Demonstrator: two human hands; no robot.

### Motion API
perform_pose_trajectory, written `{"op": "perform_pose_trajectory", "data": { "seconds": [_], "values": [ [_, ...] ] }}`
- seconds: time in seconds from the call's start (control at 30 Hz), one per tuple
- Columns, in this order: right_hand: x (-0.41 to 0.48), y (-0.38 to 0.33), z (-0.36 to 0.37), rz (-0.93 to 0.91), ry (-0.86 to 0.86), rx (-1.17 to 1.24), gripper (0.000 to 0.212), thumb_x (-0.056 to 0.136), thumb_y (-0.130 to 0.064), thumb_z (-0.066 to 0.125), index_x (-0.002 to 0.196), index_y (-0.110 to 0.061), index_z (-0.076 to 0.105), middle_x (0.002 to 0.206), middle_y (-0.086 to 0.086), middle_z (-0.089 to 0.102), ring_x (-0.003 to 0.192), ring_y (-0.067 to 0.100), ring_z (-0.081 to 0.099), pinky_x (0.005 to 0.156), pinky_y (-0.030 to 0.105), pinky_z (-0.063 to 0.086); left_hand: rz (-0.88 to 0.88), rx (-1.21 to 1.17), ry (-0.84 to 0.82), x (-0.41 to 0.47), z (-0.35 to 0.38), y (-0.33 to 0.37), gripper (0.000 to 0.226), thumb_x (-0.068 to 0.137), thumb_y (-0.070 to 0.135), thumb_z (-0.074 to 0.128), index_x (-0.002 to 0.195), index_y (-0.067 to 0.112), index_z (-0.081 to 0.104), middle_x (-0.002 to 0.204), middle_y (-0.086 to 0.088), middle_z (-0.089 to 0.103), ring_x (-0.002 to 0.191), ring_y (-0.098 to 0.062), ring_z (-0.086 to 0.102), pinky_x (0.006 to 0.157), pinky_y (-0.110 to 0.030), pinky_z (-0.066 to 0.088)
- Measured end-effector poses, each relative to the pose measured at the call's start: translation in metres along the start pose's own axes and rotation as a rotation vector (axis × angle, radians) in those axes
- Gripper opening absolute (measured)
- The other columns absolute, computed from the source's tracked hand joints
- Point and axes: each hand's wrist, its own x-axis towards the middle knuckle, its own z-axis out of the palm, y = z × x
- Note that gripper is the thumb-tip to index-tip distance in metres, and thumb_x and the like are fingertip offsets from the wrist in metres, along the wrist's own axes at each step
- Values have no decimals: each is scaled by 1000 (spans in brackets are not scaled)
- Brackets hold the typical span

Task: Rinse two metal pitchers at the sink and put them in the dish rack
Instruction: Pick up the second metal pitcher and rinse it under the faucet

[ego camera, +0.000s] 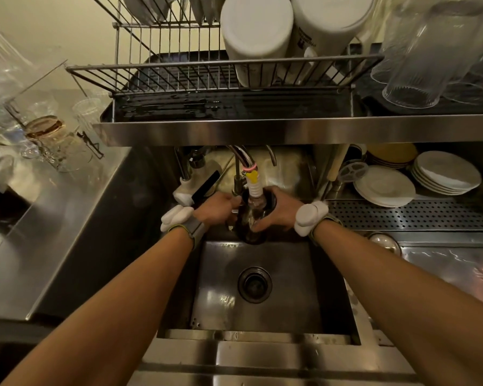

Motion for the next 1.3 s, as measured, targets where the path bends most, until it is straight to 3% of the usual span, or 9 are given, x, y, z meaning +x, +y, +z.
{"op": "perform_pose_trajectory", "data": {
  "seconds": [0.17,0.27,0.43,0.53,0.6,0.7,0.9,1.13,1.3],
  "values": [
    [9,0,1,-22,68,-39,86,57,-20,89,129,-15,43,113,-5,53,107,17,55,84,24,43,2,-18,-58,1,-7,-4,27,101,31,40,101,15,61,96,-5,64,83,-16,61,65,-25,44],
    [8,-6,-3,-27,80,-97,85,56,-23,89,128,-15,45,116,-1,56,104,17,55,88,30,48,3,65,2,1,-21,-7,45,101,42,34,106,11,66,103,-5,64,96,-19,59,67,-26,42],
    [10,-11,3,-18,52,-132,74,58,-22,88,120,-15,50,106,-2,58,98,19,58,79,31,51,13,122,145,5,-43,-16,47,101,40,33,103,7,67,116,-15,66,110,-28,61,103,-45,44],
    [11,-11,-5,9,29,-133,44,63,-16,86,95,-21,56,91,-5,60,83,13,59,69,27,52,17,174,143,4,-45,-27,43,100,38,37,97,7,67,109,-16,68,109,-35,61,95,-39,47],
    [13,-21,-6,8,65,-133,41,59,-22,87,87,-25,56,85,-7,61,79,11,61,68,27,53,19,239,117,2,-44,-34,42,100,37,37,101,7,67,105,-15,66,106,-35,61,88,-36,45],
    [18,-29,0,-44,-4,-215,61,51,-38,87,102,-20,58,96,-2,67,91,20,65,78,30,53,11,298,124,1,-47,-38,44,101,35,37,104,4,67,94,-10,62,88,-23,57,78,-29,41],
    [13,-29,-10,20,47,-92,66,62,-20,87,118,-17,52,103,-3,60,89,18,61,69,33,57,36,363,131,0,-54,-38,46,99,39,38,103,7,70,108,-13,70,93,-25,64,87,-34,48],
    [15,-32,-17,106,-33,29,60,65,-13,85,112,-22,50,93,-7,57,77,13,59,59,36,58,54,407,104,1,-59,-32,48,98,43,38,95,7,70,100,-14,70,97,-31,65,89,-38,50],
    [19,-30,-16,114,-110,24,60,65,-15,85,116,-20,54,104,2,63,90,24,65,67,40,60,53,410,86,1,-60,-29,46,99,41,37,99,7,69,102,-14,70,97,-28,66,89,-39,50]
  ]
}}
